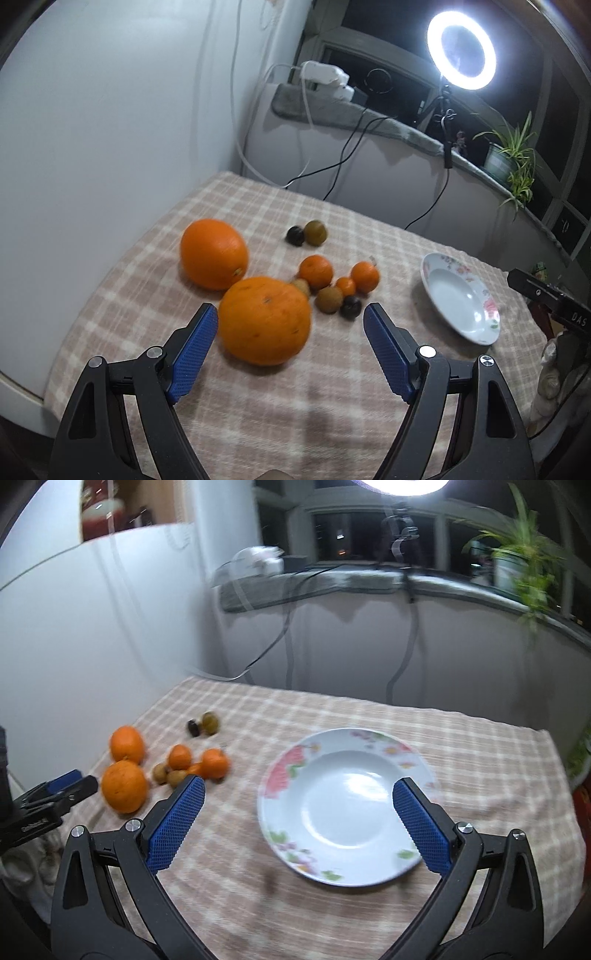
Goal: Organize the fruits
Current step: 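Move the right gripper to the large orange and close around it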
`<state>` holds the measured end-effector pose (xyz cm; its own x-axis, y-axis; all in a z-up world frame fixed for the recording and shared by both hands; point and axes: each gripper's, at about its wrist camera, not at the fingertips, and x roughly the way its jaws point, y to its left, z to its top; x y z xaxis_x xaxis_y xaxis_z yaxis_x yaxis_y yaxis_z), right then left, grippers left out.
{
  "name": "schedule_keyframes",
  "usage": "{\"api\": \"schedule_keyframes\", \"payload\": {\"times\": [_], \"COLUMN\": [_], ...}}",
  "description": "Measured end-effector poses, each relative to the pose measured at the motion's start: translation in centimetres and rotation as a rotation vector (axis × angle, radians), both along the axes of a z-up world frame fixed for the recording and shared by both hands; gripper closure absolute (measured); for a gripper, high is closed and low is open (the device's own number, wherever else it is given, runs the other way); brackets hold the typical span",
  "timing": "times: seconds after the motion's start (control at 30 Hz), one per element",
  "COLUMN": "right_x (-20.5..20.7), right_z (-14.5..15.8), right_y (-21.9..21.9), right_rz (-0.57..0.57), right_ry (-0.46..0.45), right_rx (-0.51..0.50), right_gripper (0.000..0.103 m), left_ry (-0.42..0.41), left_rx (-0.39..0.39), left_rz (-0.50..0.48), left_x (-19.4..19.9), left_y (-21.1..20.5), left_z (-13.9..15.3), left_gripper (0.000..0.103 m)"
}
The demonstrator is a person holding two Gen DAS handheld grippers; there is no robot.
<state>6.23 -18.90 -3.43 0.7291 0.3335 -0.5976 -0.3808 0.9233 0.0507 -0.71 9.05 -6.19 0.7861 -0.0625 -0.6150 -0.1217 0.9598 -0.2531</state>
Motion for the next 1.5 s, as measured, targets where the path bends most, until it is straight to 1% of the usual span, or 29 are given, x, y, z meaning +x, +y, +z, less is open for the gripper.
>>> {"api": "schedule_keyframes", "payload": {"times": [0.23, 0.3, 0.4, 0.47, 0.6, 0.7, 0.8, 0.9, 1.03, 1.27, 1.43, 1.47, 1.5], "right_x": [1.1, 1.2, 1.5, 1.9, 2.9, 3.4, 4.0, 4.3, 4.7, 4.9, 4.8, 4.8, 4.9], "right_z": [-1.2, -1.6, -2.1, -2.6, -4.0, -5.1, -6.1, -6.6, -7.2, -7.5, -7.7, -7.8, -7.8], "right_y": [4.3, 5.7, 7.9, 9.0, 11.2, 12.8, 14.2, 15.4, 16.8, 18.1, 18.7, 18.8, 18.9], "right_rz": [0.177, 0.223, 0.295, 0.322, 0.385, 0.42, 0.449, 0.467, 0.492, 0.518, 0.539, 0.539, 0.539], "right_ry": [0.125, 0.145, 0.175, 0.205, 0.299, 0.354, 0.4, 0.428, 0.452, 0.46, 0.466, 0.467, 0.47], "right_rx": [0.057, 0.055, 0.04, 0.037, 0.062, 0.07, 0.083, 0.092, 0.103, 0.101, 0.091, 0.089, 0.089], "right_gripper": [0.0, 0.0, 0.004, 0.005, 0.009, 0.012, 0.018, 0.02, 0.023, 0.024, 0.024, 0.025, 0.029], "left_ry": [0.027, 0.032, 0.038, 0.045, 0.064, 0.074, 0.082, 0.09, 0.094, 0.098, 0.106, 0.107, 0.108], "left_rx": [-0.025, -0.031, -0.041, -0.048, -0.061, -0.066, -0.063, -0.058, -0.058, -0.059, -0.077, -0.079, -0.082], "left_rz": [0.012, 0.011, 0.007, 0.003, -0.002, -0.004, -0.007, -0.015, -0.023, -0.043, -0.049, -0.049, -0.049], "left_x": [-0.1, -0.1, 0.0, 0.2, 0.4, 0.4, 0.6, 0.9, 1.2, 1.7, 2.0, 2.0, 2.0], "left_y": [1.2, 1.5, 1.8, 1.9, 2.1, 2.2, 2.2, 2.1, 2.0, 2.0, 2.2, 2.3, 2.2], "left_z": [-1.4, -1.8, -2.1, -2.5, -3.3, -3.7, -3.9, -4.3, -4.5, -4.5, -4.8, -4.9, -4.9], "left_gripper": [0.024, 0.024, 0.024, 0.024, 0.024, 0.026, 0.027, 0.031, 0.031, 0.031, 0.031, 0.031, 0.033]}}
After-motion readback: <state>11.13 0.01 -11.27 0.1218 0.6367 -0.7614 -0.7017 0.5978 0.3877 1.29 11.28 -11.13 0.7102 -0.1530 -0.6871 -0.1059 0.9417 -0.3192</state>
